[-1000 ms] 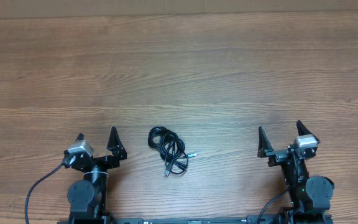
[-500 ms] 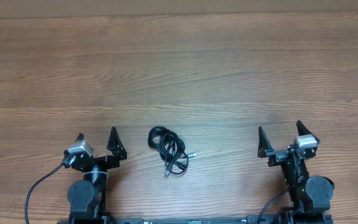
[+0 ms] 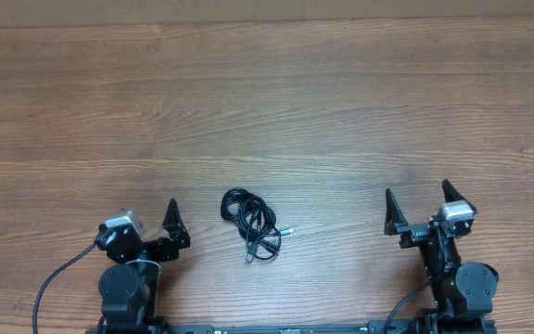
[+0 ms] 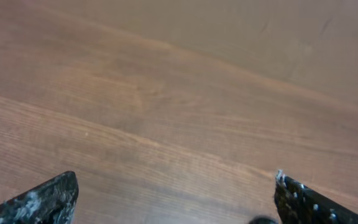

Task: Untangle cables
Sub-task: 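Raise the left arm and move its gripper toward the black cable bundle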

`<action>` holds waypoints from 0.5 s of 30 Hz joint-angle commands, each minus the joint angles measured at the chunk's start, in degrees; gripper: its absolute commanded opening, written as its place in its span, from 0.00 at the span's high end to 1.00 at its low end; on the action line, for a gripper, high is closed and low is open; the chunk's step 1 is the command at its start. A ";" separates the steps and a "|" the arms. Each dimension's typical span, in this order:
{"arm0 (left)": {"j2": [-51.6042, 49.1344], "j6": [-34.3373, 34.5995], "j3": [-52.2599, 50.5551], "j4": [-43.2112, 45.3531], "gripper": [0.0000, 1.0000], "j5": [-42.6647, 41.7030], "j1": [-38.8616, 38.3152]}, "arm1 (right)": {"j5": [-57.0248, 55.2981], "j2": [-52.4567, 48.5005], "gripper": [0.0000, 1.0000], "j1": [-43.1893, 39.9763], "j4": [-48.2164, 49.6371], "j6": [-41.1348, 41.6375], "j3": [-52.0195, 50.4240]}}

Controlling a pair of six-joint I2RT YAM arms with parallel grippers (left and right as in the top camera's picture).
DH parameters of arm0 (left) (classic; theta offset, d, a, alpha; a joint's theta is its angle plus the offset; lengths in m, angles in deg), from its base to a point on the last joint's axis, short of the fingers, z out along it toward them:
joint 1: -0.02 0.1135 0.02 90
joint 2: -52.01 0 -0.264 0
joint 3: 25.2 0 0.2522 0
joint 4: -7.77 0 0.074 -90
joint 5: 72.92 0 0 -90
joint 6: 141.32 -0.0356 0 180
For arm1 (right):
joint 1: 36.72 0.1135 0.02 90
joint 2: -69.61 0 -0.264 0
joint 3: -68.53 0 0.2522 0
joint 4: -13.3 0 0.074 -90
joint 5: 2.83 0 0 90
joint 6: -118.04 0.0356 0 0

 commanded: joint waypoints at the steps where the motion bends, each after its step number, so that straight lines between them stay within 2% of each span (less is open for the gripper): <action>1: 0.22 -1.11 4.81 -2.75 0.00 0.09 0.35 | -0.37 0.50 0.00 0.17 0.15 -0.09 -0.59; 9: -4.66 -1.11 9.22 -4.11 0.00 -1.55 0.28 | -0.35 0.50 0.00 0.20 0.15 -0.09 -0.59; 15: -12.92 -2.01 14.86 -6.16 0.01 -2.23 0.28 | -0.35 0.50 0.00 0.20 0.15 -0.09 -0.59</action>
